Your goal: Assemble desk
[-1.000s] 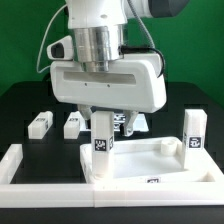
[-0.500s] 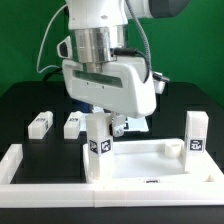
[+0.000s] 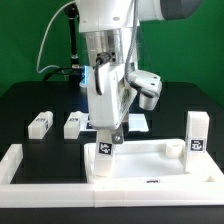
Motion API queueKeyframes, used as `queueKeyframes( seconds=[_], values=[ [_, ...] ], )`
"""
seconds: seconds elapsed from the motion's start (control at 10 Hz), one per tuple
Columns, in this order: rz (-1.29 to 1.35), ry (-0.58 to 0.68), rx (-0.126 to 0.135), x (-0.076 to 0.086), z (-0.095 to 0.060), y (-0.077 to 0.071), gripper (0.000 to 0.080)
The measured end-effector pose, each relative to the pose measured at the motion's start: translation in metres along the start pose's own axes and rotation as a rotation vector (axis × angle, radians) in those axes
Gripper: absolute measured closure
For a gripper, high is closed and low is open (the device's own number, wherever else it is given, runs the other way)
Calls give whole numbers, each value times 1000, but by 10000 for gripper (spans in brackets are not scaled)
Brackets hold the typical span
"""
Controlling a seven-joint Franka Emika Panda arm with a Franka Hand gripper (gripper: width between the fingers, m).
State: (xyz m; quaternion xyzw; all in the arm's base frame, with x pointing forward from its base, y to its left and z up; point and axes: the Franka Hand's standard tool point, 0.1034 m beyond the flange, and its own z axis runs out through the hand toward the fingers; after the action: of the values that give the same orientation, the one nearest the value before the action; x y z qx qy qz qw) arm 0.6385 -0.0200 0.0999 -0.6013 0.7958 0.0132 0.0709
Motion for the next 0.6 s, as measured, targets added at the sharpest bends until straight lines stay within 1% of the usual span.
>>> queueKeyframes(
  seconds=[0.1,0.2,0.3,0.4,0.5,0.6],
  values=[
    [0,0,0,0,0,0,423],
    [-13,0,-1,0,0,0,289],
    [-70,1,-1,1,0,0,289],
    [-235,2,-4,6,0,1,177],
    [-387,1,-1,13,-3,0,158],
    [-557,-6,-18,16,-5,3,152]
  ],
)
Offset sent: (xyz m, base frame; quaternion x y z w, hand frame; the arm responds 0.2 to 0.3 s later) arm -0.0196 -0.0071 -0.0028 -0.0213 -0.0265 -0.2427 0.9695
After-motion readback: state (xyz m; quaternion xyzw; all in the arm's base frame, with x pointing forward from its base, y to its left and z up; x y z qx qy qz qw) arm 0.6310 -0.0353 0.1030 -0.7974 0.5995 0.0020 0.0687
